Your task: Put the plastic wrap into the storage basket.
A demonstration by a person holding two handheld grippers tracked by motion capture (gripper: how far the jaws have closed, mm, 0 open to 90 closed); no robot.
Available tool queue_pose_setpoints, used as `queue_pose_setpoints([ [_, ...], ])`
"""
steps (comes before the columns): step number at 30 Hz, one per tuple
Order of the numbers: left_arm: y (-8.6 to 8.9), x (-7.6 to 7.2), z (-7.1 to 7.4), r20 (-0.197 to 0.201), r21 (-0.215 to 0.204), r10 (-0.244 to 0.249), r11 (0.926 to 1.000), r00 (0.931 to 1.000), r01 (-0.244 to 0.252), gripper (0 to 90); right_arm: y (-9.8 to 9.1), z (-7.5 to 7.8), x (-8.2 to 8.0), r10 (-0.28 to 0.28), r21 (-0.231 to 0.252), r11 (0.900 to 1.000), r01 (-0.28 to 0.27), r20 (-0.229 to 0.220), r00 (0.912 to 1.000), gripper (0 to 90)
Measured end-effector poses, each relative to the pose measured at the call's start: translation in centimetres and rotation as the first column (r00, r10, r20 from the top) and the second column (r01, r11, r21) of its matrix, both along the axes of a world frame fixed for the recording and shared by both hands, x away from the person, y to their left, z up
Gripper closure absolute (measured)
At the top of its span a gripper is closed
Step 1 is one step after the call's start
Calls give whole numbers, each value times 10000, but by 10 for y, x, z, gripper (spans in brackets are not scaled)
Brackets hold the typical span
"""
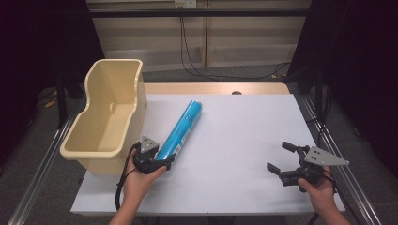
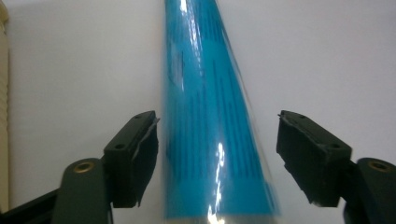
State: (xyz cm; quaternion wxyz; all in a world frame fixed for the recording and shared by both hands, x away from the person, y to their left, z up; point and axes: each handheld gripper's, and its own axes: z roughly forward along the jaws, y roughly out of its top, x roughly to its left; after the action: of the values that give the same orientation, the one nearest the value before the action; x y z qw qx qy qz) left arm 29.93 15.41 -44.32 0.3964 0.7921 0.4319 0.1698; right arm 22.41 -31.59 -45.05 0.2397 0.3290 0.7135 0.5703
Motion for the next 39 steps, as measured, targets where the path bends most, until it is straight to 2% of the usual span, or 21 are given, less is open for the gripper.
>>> queue_pose_setpoints([
  [1, -3, 10, 7, -264, -48, 14, 10000, 9996, -16, 237, 0, 0, 1, -11, -23, 10000, 11, -22, 10000, 24],
  [2, -3, 10, 7, -264, -48, 14, 10000, 9996, -16, 223, 0, 0, 1, -11, -23, 10000, 11, -22, 10000, 24],
  [4, -6, 20, 12, -288, 45, 63, 10000, 9996, -62, 218, 0, 0, 1, 4, -18, 10000, -4, 4, 10000, 25],
  [7, -14, 35, 18, -705, 163, -56, 9998, 9975, 67, 186, 0, 1, 0, 31, 17, 10000, -31, 13, 10000, 25],
  [10, -21, 49, 21, -774, 175, -33, 9998, 9970, 46, 183, 0, 0, 1, 27, 13, 10000, -27, 7, 10000, 25],
  [13, -31, 69, 24, -1293, 370, 29, 9993, 9916, 19, 164, -1, 0, 0, 28, 33, 10000, -28, -19, 10000, 26],
  [14, -31, 69, 24, -1293, 370, 29, 9993, 9916, 19, 165, -1, 0, 0, 28, 33, 10000, -28, -19, 10000, 26],
  [17, -38, 87, 25, -1663, 590, 92, 9983, 9860, 7, 154, -1, 1, 0, 3, 41, 10000, -3, -6, 10000, 27],
  [20, -42, 96, 24, -1875, 709, 180, 9975, 9821, -47, 154, -1, 0, 0, 31, 38, 10000, -30, -23, 10000, 27],
  [23, -49, 108, 18, -2351, 791, 279, 9968, 9716, -95, 153, -1, 1, 0, 47, 33, 10000, -47, -23, 10000, 27],
  [25, -54, 119, 14, -2700, 1113, 327, 9938, 9623, -25, 153, -2, 0, 0, 36, 48, 10000, -36, -36, 10000, 27],
  [27, -57, 125, 12, -2892, 1074, 509, 9940, 9559, -205, 157, -2, 1, 0, 50, 103, 9999, -50, -12, 10000, 27],
  [28, -57, 125, 12, -2892, 1074, 509, 9940, 9559, -205, 159, -2, 1, 0, 50, 103, 9999, -50, -12, 10000, 27],
  [31, -61, 135, 7, -3309, 1351, 705, 9905, 9410, -267, 155, -3, 1, 0, 39, 130, 9999, -38, -15, 10000, 27],
  [32, -61, 135, 7, -3309, 1351, 705, 9905, 9410, -267, 159, -3, 1, 0, 39, 130, 9999, -38, -15, 10000, 27],
  [34, -62, 138, 4, -3475, 1389, 696, 9901, 9351, -221, 163, -3, 1, 0, 34, 129, 9999, -33, -30, 10000, 27],
  [35, -64, 139, 1, -3684, 1480, 554, 9890, 9280, -3, 176, -3, 1, 0, 30, 133, 9999, -29, -26, 10000, 27],
  [36, -64, 139, 1, -3684, 1480, 554, 9890, 9280, -3, 178, -4, 1, 0, 35, 126, 9999, -34, -32, 10000, 27],
  [37, -67, 140, -4, -3881, 1588, 559, 9873, 9199, 70, 178, -4, 1, 0, 28, 125, 9999, -28, -27, 10000, 27],
  [38, -67, 140, -4, -3881, 1588, 559, 9873, 9199, 70, 179, -4, 1, 0, 28, 125, 9999, -28, -27, 10000, 27],
  [39, -68, 140, -5, -3975, 1713, 566, 9851, 9159, 134, 188, -4, 1, 0, 35, 148, 9999, -35, -29, 10000, 27],
])
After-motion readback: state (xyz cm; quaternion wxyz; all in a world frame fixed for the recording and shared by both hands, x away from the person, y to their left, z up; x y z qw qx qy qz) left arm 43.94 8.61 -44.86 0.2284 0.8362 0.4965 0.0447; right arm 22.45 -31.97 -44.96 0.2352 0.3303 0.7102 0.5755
